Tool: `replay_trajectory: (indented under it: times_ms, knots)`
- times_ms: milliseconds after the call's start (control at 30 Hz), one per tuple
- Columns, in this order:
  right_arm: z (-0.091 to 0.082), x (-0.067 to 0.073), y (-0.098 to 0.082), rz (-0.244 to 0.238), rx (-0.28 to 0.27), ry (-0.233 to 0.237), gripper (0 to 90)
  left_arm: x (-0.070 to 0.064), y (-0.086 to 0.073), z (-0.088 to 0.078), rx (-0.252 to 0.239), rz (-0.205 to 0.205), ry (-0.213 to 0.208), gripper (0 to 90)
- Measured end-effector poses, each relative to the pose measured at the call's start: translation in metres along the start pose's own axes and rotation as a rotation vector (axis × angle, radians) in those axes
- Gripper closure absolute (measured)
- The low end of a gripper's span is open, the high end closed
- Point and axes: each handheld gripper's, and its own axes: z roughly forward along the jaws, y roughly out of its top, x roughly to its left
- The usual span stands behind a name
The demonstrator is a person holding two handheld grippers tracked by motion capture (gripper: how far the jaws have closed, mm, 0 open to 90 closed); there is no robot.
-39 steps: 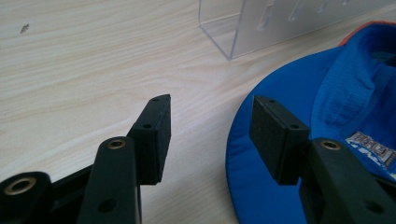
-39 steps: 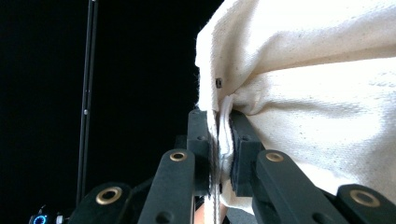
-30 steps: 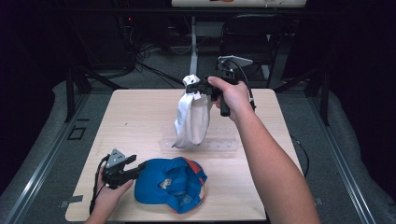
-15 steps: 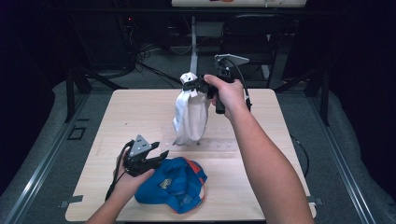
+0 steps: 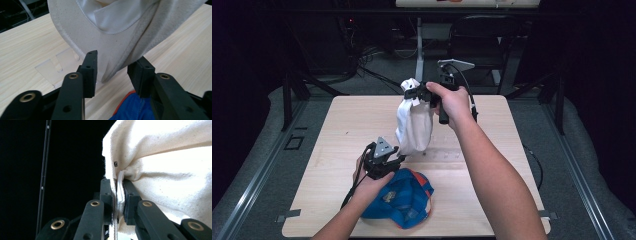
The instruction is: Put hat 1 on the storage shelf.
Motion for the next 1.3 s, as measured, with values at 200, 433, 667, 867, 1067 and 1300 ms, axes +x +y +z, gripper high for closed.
replay_trajectory:
  times_ms: [200,433,667,867,1067,1300]
  knots:
    - [0.002,-0.004,-0.001,0.009,-0.012,0.010,80.3,0.000,0.001,0.005,-0.007,-0.013,0.006,69.0]
    - [0.002,-0.007,-0.002,0.006,-0.008,0.012,79.5,0.002,-0.001,0.004,-0.001,-0.002,0.021,79.2]
    - [-0.001,-0.009,-0.005,0.006,-0.004,0.013,78.3,0.009,-0.006,0.001,-0.013,-0.036,0.017,81.2]
    - [-0.001,-0.012,-0.008,0.008,-0.003,0.003,78.0,0.016,-0.013,0.000,-0.033,-0.098,-0.006,81.2]
    - [0.003,-0.016,-0.010,0.004,0.014,-0.020,78.1,0.019,-0.020,0.000,-0.030,-0.115,-0.010,81.6]
    - [0.012,-0.020,-0.012,0.005,0.028,-0.046,78.1,0.022,-0.028,0.001,-0.032,-0.146,-0.023,82.0]
